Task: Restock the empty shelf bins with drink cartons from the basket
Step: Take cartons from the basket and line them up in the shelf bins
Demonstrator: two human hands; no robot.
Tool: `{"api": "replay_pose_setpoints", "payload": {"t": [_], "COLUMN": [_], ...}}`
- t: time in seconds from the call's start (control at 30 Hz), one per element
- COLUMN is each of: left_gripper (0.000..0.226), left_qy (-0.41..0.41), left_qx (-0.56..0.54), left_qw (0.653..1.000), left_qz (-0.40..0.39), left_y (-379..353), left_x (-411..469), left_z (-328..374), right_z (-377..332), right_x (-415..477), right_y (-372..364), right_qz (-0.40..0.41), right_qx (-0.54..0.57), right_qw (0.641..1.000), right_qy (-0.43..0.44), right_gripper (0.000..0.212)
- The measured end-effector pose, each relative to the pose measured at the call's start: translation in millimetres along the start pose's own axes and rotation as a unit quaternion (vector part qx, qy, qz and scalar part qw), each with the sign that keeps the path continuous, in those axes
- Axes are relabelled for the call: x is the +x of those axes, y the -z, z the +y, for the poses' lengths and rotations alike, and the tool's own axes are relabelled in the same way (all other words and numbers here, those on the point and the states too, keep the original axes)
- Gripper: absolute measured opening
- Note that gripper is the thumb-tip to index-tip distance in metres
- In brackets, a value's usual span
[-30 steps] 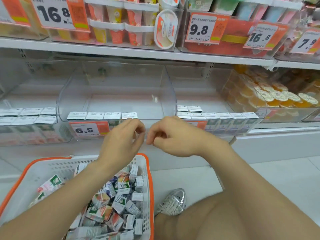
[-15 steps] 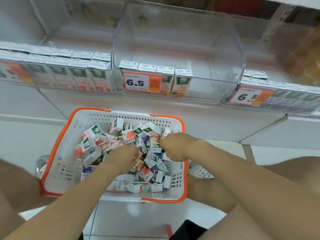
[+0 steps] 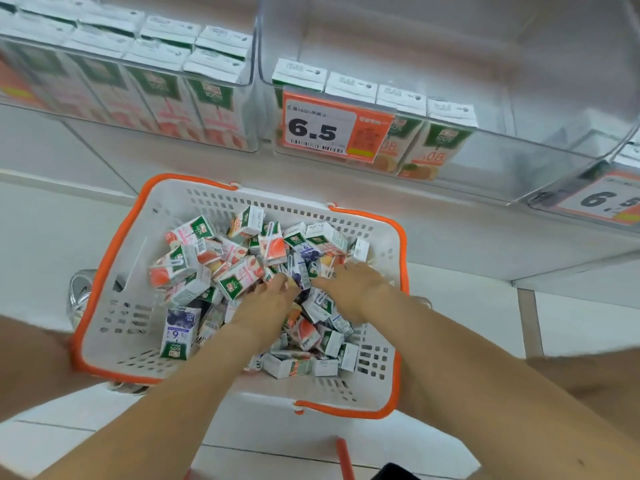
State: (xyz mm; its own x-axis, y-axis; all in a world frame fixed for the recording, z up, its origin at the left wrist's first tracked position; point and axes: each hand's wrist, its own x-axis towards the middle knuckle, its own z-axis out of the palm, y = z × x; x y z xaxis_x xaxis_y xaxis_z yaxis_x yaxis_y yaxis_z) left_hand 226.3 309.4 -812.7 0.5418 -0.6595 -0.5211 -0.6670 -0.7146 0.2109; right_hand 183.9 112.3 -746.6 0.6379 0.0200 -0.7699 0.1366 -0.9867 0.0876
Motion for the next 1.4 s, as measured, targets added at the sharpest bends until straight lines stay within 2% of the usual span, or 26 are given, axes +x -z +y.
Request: {"api": "replay_pose_setpoints", "payload": {"t": [0.13, 0.3, 0.4, 0.5, 0.53, 0.63, 0.8, 0.83, 0.93, 1.0, 1.1, 1.13, 1.2, 1.27, 1.33, 1.4], "left_gripper": [0.108, 0.088, 0.08, 0.069, 0.068, 0.07, 0.071, 0.066, 0.033, 0.03, 0.032, 0.031, 0.029, 0.038, 0.048, 0.049], "left_qy": [-0.018, -0.031, -0.031, -0.034, -0.026, -0.018, 0.008, 0.018, 0.044, 0.061, 0.066, 0.069, 0.073, 0.056, 0.031, 0.009], "left_qx": [0.025, 0.126, 0.124, 0.096, 0.096, 0.078, -0.017, -0.063, -0.227, -0.313, -0.412, -0.44, -0.495, -0.521, -0.528, -0.541], "left_qw": [0.999, 0.991, 0.991, 0.994, 0.994, 0.997, 0.999, 0.996, 0.966, 0.943, 0.907, 0.894, 0.865, 0.852, 0.848, 0.841], "left_qz": [-0.014, -0.035, -0.042, -0.043, -0.047, -0.022, 0.049, 0.065, 0.117, 0.096, 0.062, 0.055, 0.035, 0.003, -0.024, -0.017], "left_y": [2.2, 21.9, 18.2, 24.4, 26.2, 18.4, 17.0, 21.3, 36.4, 51.5, 74.8, 82.9, 103.1, 131.1, 162.8, 190.7], "left_x": [4.9, 7.6, 16.3, 15.3, 13.7, 6.6, -10.5, -12.3, -9.5, -6.4, -10.0, -14.2, -26.9, -43.8, -61.0, -74.3], "left_z": [2.1, 19.3, 14.5, 13.9, 13.8, 7.0, -10.6, -10.8, -9.4, -6.1, 0.7, 3.3, 6.3, 7.3, 9.8, 12.8], "right_z": [-0.3, 4.2, 1.0, -3.9, -4.2, -1.5, -1.1, -2.1, -1.2, 3.0, 10.2, 11.9, 14.5, 16.8, 18.3, 19.8], "right_x": [7.4, 28.0, 34.8, 38.4, 37.6, 26.0, -3.9, -10.4, -29.8, -44.1, -67.3, -75.9, -94.2, -112.9, -133.1, -154.4], "right_y": [19.1, 45.8, 58.6, 69.8, 73.4, 83.5, 85.3, 83.7, 77.5, 72.8, 69.9, 72.0, 81.4, 95.0, 110.5, 129.3], "right_qz": [-0.081, -0.143, -0.148, -0.165, -0.162, -0.138, -0.079, -0.068, -0.035, 0.005, 0.047, 0.057, 0.067, 0.083, 0.109, 0.142], "right_qx": [0.052, 0.13, 0.088, 0.061, 0.054, 0.062, 0.122, 0.138, 0.168, 0.182, 0.172, 0.165, 0.15, 0.131, 0.125, 0.119], "right_qw": [0.995, 0.981, 0.985, 0.984, 0.985, 0.988, 0.989, 0.988, 0.984, 0.982, 0.982, 0.982, 0.984, 0.987, 0.985, 0.981], "right_qy": [-0.017, -0.012, -0.023, -0.03, -0.029, -0.034, -0.033, -0.032, -0.042, -0.044, -0.066, -0.072, -0.067, -0.052, -0.05, -0.051], "right_gripper": [0.08, 0.062, 0.051, 0.028, 0.027, 0.045, 0.056, 0.059, 0.062, 0.068, 0.088, 0.084, 0.063, 0.048, 0.047, 0.047]}}
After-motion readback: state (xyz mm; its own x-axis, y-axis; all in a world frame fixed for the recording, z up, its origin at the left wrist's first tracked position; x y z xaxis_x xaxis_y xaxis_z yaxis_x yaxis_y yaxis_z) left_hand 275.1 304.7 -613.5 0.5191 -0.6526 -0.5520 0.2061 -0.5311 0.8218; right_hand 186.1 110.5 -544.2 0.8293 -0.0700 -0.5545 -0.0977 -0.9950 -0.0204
